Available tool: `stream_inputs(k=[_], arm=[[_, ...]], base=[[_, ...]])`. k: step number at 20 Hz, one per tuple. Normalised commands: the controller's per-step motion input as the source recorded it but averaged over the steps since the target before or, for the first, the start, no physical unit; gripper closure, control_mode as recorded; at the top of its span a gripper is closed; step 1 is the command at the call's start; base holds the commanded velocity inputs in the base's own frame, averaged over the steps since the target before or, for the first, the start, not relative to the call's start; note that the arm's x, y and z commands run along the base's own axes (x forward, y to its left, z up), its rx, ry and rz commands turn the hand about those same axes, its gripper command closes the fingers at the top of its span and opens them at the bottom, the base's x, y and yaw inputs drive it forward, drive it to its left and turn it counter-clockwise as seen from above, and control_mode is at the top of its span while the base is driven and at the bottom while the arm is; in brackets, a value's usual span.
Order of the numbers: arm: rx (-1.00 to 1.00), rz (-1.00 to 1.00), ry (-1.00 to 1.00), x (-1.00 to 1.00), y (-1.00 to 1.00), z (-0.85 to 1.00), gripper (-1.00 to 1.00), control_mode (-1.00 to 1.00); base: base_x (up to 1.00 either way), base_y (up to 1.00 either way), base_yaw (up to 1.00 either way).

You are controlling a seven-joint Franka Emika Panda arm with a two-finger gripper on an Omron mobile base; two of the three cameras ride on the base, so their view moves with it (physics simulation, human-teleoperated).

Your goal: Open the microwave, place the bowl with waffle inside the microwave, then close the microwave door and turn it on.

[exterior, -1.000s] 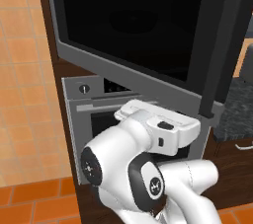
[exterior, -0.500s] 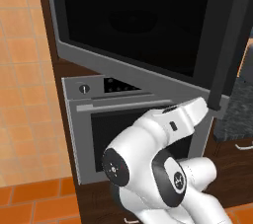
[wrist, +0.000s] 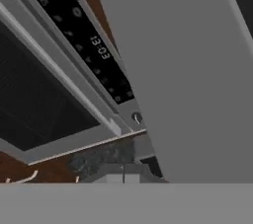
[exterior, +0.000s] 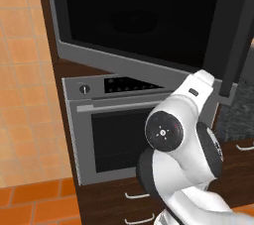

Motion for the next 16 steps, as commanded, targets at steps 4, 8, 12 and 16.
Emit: stream_inputs(k=[4, 8, 12, 16], arm=[[-0.07, 0.4, 0.35, 0.25, -0.68, 0.58, 1.0, -1.0], [0.01, 0.52, 0.32, 0.63, -0.36, 0.16, 1.0, -1.0], [0.02, 0.27, 0.28, 0.61, -0.26, -0.08, 1.0, -1.0], [0.05, 0.06, 0.11, 0.61, -0.09, 0.0, 1.0, -1.0]], base=[[0.0, 0.0, 0.0], [0.0, 0.0, 0.0], [0.0, 0.0, 0.0], [0.0, 0.0, 0.0]])
